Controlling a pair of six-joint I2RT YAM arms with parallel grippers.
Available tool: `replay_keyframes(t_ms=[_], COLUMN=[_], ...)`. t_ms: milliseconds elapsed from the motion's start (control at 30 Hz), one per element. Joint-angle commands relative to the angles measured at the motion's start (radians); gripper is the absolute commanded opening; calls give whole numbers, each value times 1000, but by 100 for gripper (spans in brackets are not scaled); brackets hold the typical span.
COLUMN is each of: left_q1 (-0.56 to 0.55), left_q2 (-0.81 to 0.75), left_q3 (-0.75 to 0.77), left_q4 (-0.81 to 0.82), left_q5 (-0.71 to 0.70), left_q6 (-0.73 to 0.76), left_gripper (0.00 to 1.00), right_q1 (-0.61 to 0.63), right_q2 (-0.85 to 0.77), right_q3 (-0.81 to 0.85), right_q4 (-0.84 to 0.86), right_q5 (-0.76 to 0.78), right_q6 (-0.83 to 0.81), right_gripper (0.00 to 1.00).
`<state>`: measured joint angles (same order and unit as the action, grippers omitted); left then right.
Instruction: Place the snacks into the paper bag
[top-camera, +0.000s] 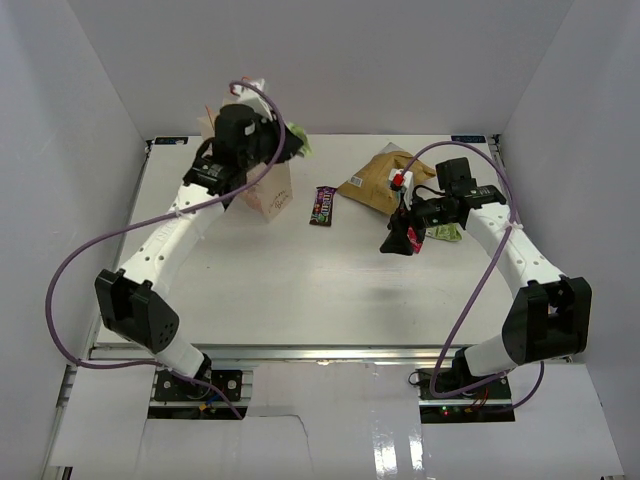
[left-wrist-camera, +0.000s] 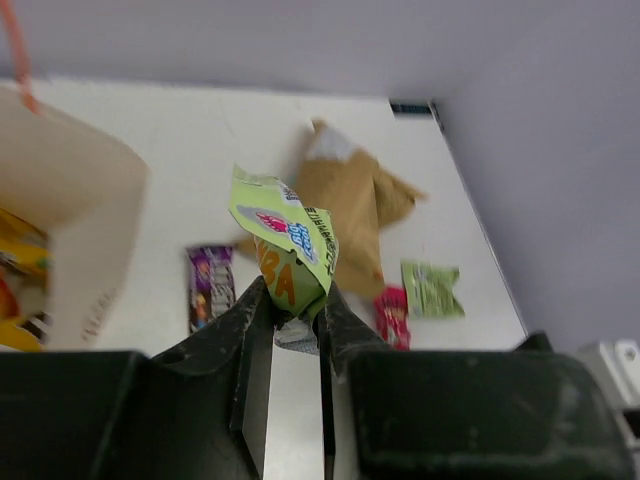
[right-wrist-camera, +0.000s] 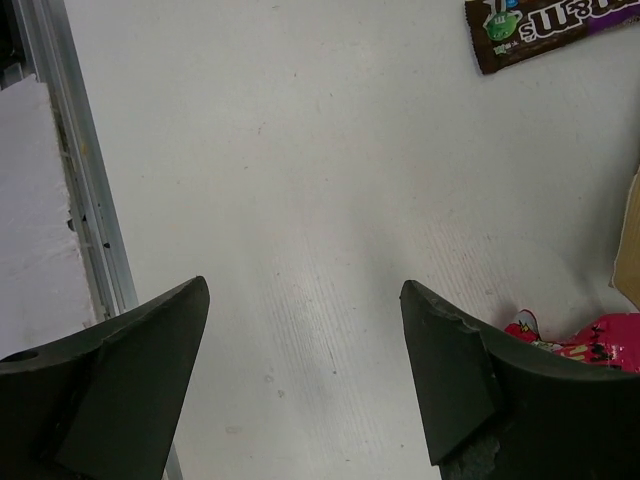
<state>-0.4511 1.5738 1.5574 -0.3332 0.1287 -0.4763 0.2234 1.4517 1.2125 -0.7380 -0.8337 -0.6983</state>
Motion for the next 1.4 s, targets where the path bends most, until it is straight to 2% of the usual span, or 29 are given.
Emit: replay_keyframes(t_ms=[0,267,533,600,633,733,867,933,1000,1133,1200,1367], left_q1=[58,164,175,175,176,177,177,175,177,176,177,175], left_q2=[20,136,233,247,249,244,218,189,145,13,-56,-293], left_q3=[154,317,401,409,412,421,429,422,385,238,111,-163], left_q4=[-108,-141,-170,-181,-181,-181,-178,-173,-152,-75,0,167], left_q5=[-177,-282,-340,-347,-340,-307,-247,-197,-154,-32,32,167], left_q6=[59,51,97,100,100,96,77,76,96,110,105,27], left_gripper=[0,0,2,16,37,59,67,69,72,77,81,84], right_q1=[-9,-33,-73,-84,-90,-105,-114,-116,-118,-150,-168,-263], right_q2=[-13,-8,2,6,9,19,45,61,70,76,100,191], right_q3=[6,7,28,35,36,39,27,15,1,-33,-45,7], right_q4=[-15,-11,11,18,23,61,159,216,253,331,370,364], right_q5=[-22,7,41,54,79,157,411,598,790,971,1027,975], right_q6=[-9,10,48,63,71,138,333,451,518,614,646,688], right_gripper=[83,83,83,83,83,83,82,82,81,79,78,77])
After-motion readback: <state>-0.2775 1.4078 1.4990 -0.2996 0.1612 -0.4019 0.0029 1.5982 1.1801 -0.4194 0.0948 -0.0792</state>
